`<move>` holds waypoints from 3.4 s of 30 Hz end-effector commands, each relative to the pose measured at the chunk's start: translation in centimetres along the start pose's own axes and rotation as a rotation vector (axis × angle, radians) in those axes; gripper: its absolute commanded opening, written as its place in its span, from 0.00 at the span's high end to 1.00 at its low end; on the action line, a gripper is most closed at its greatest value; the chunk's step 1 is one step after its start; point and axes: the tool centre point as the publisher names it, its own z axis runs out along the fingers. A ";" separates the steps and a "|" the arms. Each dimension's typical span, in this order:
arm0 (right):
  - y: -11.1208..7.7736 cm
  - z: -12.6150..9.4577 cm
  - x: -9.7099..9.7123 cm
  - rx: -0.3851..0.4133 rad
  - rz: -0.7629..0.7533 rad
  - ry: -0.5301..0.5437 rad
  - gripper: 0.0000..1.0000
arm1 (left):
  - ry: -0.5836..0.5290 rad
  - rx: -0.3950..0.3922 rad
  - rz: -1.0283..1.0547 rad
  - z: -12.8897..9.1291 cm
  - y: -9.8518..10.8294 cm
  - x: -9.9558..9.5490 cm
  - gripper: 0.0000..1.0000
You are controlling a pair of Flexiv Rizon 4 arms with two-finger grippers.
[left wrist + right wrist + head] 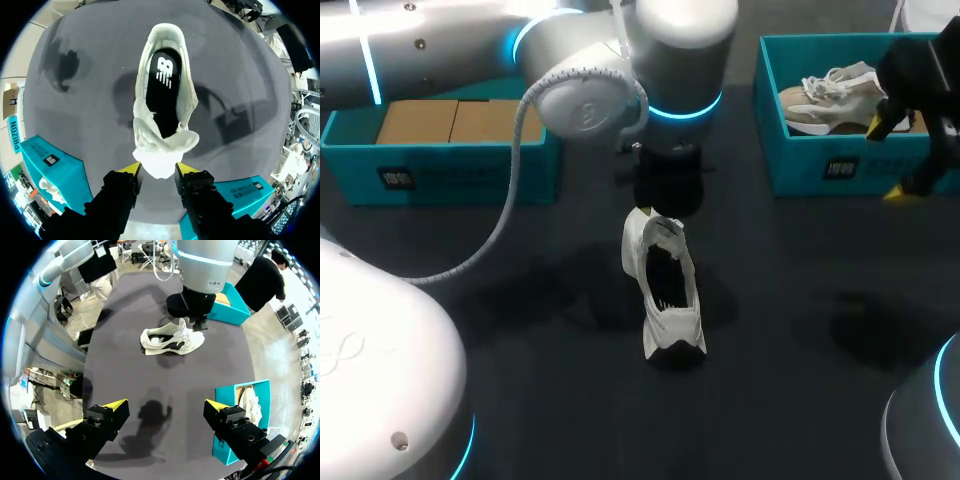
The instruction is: Take the shoe out of the shoebox, open the shoe tongue, remove and reinsert the insole, then place the shoe into the shoebox
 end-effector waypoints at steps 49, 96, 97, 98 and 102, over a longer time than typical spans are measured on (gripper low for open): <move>0.1 0.0 -0.2 0.004 0.001 0.005 0.00 | -0.011 0.162 -0.038 0.1 -9.0 1.3 0.62; 0.1 0.0 -0.2 0.004 0.001 0.005 0.00 | -0.056 0.211 -1.373 -4.6 -13.3 4.7 0.00; 0.1 0.0 -0.2 0.004 0.001 0.005 0.00 | -0.053 0.211 -1.384 -4.5 -13.5 4.7 0.00; 0.1 0.0 -0.2 0.004 0.001 0.005 0.00 | -0.053 0.212 -1.405 -4.5 -13.7 4.8 0.00; 0.1 0.0 -0.2 0.004 0.001 0.005 0.00 | -0.030 0.204 -1.452 -4.0 -14.8 4.6 0.00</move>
